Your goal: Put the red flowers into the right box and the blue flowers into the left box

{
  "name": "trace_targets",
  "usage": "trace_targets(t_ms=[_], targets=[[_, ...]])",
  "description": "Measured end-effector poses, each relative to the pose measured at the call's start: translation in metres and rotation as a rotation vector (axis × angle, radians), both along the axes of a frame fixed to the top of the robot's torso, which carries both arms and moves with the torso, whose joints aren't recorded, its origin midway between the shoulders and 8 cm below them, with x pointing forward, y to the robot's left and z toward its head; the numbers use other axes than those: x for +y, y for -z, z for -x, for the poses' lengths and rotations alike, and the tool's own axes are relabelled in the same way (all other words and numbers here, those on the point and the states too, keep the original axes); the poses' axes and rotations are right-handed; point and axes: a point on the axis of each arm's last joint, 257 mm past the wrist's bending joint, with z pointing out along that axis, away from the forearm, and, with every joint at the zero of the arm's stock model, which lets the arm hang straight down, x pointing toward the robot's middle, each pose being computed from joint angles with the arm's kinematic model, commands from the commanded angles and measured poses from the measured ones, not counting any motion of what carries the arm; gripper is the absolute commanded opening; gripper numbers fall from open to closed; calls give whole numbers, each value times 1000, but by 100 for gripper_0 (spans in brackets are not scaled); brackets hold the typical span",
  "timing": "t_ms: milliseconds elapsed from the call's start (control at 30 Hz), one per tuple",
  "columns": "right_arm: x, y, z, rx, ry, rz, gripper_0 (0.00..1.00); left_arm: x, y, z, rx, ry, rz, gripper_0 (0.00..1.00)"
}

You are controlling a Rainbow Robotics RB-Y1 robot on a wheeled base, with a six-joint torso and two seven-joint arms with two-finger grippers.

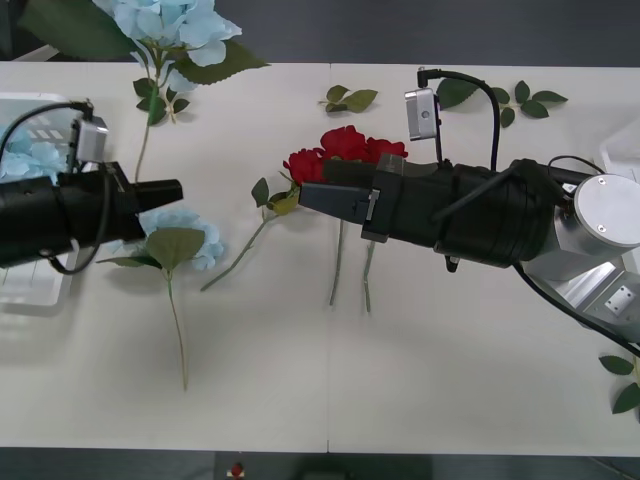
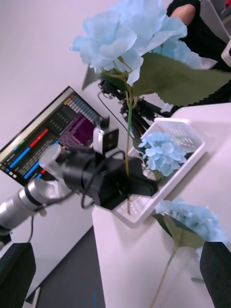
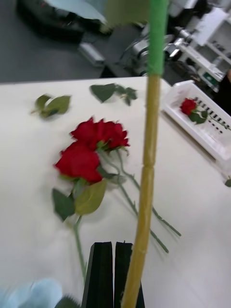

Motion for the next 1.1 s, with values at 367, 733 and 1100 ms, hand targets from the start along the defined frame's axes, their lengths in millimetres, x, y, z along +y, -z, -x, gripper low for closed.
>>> trace_targets(t_ms=[367,733,1100], targets=[[-50,92,-26,199,124,371,100,210,-38,-19,203,-476,-347,0],[-104,131,-92,381,386,591,100,342,-46,13,277,-821,-510,0],[-115,174,-138,556,616,687,100,405,45,37,306,-971,-554,0]])
